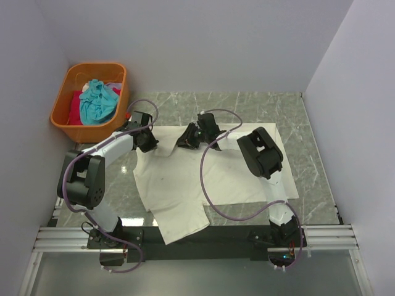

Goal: Fold and stack the t-shirts
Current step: Fold the tshirt

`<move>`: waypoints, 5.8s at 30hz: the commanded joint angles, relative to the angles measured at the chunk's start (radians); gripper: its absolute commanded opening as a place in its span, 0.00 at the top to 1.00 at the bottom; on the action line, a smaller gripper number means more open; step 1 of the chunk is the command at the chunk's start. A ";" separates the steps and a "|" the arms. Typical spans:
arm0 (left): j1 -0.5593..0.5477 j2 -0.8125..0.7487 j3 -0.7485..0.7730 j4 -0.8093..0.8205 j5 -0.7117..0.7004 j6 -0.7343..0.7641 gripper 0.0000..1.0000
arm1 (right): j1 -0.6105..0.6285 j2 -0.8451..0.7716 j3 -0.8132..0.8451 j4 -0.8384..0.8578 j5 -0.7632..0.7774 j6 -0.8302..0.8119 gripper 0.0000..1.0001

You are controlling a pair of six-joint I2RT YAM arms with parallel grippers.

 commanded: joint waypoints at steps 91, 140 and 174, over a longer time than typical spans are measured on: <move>-0.004 -0.168 -0.134 -0.053 0.096 -0.048 0.96 | -0.416 -0.496 -0.170 -0.562 0.295 -0.463 0.58; -0.014 -0.217 -0.104 -0.112 0.087 -0.065 0.99 | -0.855 -0.469 -0.437 -0.158 0.299 -0.078 1.00; -0.020 -0.320 -0.220 -0.048 0.136 -0.154 0.46 | -0.820 -0.530 -0.340 -0.367 0.373 -0.351 0.45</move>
